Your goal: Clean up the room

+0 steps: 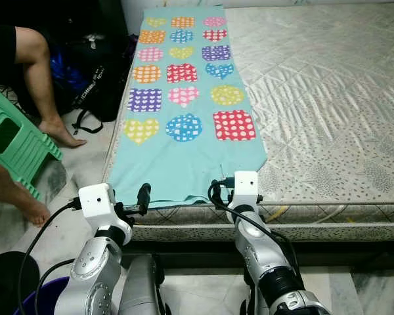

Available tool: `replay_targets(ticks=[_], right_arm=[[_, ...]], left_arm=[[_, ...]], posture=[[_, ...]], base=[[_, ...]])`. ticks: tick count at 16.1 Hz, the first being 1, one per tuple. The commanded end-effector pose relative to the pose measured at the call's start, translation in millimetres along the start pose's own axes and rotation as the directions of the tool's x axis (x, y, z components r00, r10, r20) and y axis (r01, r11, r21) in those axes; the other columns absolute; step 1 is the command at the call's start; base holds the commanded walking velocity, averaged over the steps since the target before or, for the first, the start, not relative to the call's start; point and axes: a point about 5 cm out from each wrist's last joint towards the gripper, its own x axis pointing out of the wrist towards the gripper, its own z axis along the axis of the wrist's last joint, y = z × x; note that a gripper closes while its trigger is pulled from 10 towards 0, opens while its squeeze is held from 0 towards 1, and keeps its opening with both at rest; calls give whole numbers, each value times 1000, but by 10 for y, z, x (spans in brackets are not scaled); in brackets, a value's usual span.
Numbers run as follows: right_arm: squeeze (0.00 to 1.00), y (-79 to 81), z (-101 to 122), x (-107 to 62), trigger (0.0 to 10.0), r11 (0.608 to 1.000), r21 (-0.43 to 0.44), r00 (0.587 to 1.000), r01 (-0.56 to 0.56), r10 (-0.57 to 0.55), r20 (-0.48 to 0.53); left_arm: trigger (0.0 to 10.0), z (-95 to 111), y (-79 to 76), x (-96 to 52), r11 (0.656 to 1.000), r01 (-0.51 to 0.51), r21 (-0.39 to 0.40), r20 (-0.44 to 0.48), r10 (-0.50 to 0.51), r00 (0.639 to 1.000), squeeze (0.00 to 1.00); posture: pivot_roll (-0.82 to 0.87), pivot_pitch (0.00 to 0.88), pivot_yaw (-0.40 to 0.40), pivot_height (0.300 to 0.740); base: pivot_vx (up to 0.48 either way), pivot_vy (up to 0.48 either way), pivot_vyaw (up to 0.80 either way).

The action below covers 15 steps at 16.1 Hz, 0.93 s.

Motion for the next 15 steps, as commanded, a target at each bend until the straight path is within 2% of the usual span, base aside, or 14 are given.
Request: replay_targets(ticks=[1, 3, 4, 7, 11, 15], right_arm=[[0, 26, 0, 5, 10000, 1000, 7, 1000, -5, 5, -3], [0, 168, 4, 49, 10000, 998, -6, 996, -64, 64, 61], [0, 183, 9, 47, 10000, 997, -10, 995, -73, 74, 67], [0, 170, 5, 51, 10000, 997, -17, 995, -72, 73, 64], [0, 168, 5, 65, 10000, 997, -14, 993, -77, 78, 84], [0, 181, 44, 76, 10000, 996, -41, 991, -75, 79, 106]], left_arm=[[10000, 16, 14, -20, 1000, -8, 8, 1, 8, 1000, 0], [10000, -7, 7, -59, 1000, -4, 18, -12, 4, 1000, 0], [10000, -26, 24, -65, 1000, -9, 26, -16, 9, 1000, 0], [10000, -18, 35, -53, 999, -16, 30, -9, 17, 1000, 0], [10000, -9, 24, -42, 999, -16, 31, -5, 16, 1000, 0], [10000, 7, 14, -28, 999, -15, 32, 3, 15, 1000, 0]], posture=[[126, 113, 73, 580], [119, 117, 78, 580], [119, 117, 77, 580], [115, 118, 75, 580], [114, 117, 73, 540], [117, 116, 71, 531]], base=[[0, 0, 0], [0, 0, 0], [0, 0, 0], [0, 0, 0], [0, 0, 0], [0, 0, 0]])
